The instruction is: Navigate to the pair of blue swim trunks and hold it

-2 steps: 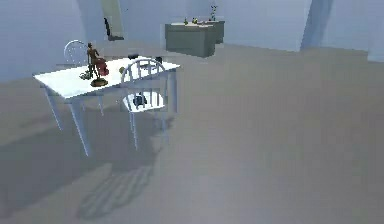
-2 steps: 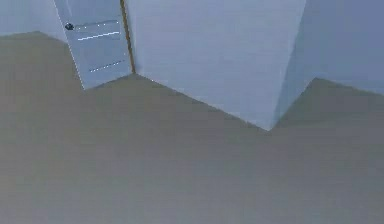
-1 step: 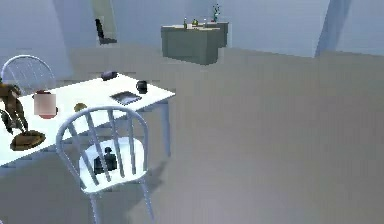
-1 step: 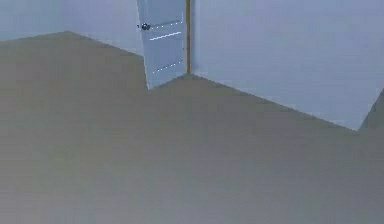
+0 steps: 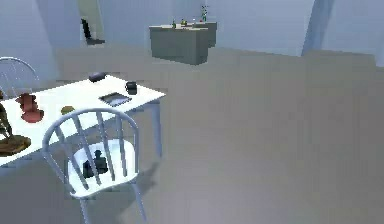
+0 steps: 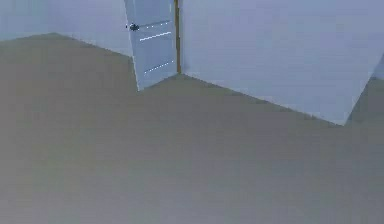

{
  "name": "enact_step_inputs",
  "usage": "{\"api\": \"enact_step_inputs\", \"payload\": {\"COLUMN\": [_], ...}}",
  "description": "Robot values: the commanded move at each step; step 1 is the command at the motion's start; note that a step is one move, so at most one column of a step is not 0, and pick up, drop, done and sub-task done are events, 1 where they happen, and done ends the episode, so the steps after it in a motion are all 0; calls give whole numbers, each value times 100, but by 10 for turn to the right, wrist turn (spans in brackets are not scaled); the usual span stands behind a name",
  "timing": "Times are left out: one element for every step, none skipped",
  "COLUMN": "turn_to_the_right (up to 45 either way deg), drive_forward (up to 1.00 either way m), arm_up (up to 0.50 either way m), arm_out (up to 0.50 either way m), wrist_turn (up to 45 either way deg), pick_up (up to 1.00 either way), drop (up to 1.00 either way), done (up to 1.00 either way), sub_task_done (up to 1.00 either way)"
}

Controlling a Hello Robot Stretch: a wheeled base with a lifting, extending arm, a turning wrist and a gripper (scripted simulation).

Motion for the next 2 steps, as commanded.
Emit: {"api": "enact_step_inputs", "payload": {"turn_to_the_right": [210, 0], "drive_forward": [0, 95], "arm_up": [0, 0], "arm_out": [0, 0], "wrist_turn": [0, 0], "pick_up": [0, 0], "drop": [0, 0], "done": [0, 0], "sub_task_done": [0, 0]}}
